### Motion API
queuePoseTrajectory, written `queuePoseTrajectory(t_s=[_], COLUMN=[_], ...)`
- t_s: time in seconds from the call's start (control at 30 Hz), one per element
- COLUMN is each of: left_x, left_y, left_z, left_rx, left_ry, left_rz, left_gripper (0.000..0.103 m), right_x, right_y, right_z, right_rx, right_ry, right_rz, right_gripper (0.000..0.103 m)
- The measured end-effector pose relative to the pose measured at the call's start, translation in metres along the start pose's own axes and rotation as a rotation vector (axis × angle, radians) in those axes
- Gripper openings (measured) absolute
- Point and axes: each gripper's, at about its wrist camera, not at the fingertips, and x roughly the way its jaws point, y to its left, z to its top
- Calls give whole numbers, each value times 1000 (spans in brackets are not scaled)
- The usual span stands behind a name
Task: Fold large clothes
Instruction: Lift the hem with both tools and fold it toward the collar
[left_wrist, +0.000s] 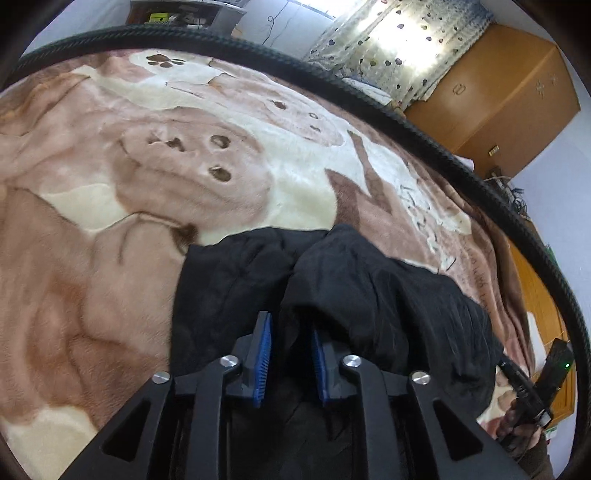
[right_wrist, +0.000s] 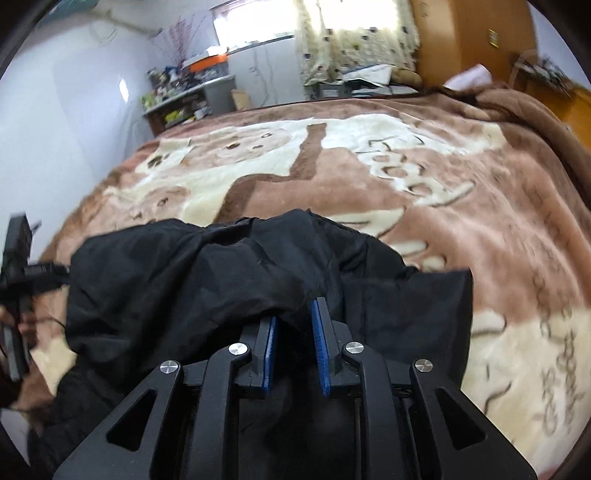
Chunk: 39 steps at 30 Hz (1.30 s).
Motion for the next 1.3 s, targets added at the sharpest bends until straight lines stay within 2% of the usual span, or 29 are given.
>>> queuePoseTrajectory(t_s=[0.03,0.1,0.17,0.23,0.27,0.33,0.4,0.47,0.53,0.6,0.7,0.73,0.77,0.8,0.83,0.93,1.03,1.13,1.2,1.3], left_x=[-3,-11,-21,-29,-34,-36,-31,-18,-2,15,32,33,32,30,28,20,7,0,1,18], left_y=[1,7,14,18,21,24,20,5,-6,-12,-17,-21,-25,-28,-30,-32,-38,-33,-22,-13], left_z=[-3,-6,-9,-11,-13,-16,-17,-15,-12,-10,-8,-6,-3,-2,0,3,-2,-21,-35,-54], left_rx=[-7,-43,-94,-144,-183,-265,-304,-266,-256,-285,-358,-348,-332,-320,-305,-303,-250,-214,-206,-190], left_ry=[4,-1,-16,-32,-43,-38,-10,4,41,87,128,126,112,102,90,87,69,69,91,139], left_rz=[-15,-55,-95,-123,-153,-240,-308,-299,-271,-310,-349,-340,-306,-288,-278,-319,-364,-370,-330,-223], left_gripper=[40,47,48,64,67,74,83,83,83,83,80,67,62,54,44,26,20,19,19,19], right_x=[-4,-10,-23,-35,-38,-31,-10,10,25,39,50,49,47,43,36,12,-3,-8,-1,17], right_y=[-4,-11,-19,-24,-25,-26,-23,-15,-6,8,22,25,24,24,23,22,26,30,32,33], right_z=[-4,-11,-20,-28,-33,-40,-43,-40,-36,-30,-21,-17,-15,-10,-7,-1,-4,-17,-29,-51], right_rx=[36,111,204,266,310,400,475,501,541,547,543,553,552,547,541,496,472,448,436,424], right_ry=[1,4,-21,-58,-79,-51,7,31,43,63,92,75,62,37,5,-61,-82,-76,-35,47], right_rz=[12,22,35,93,126,233,309,318,386,442,450,457,459,456,452,446,438,440,430,341], right_gripper=[20,22,26,30,31,48,57,58,58,58,58,44,32,13,11,8,8,8,8,8])
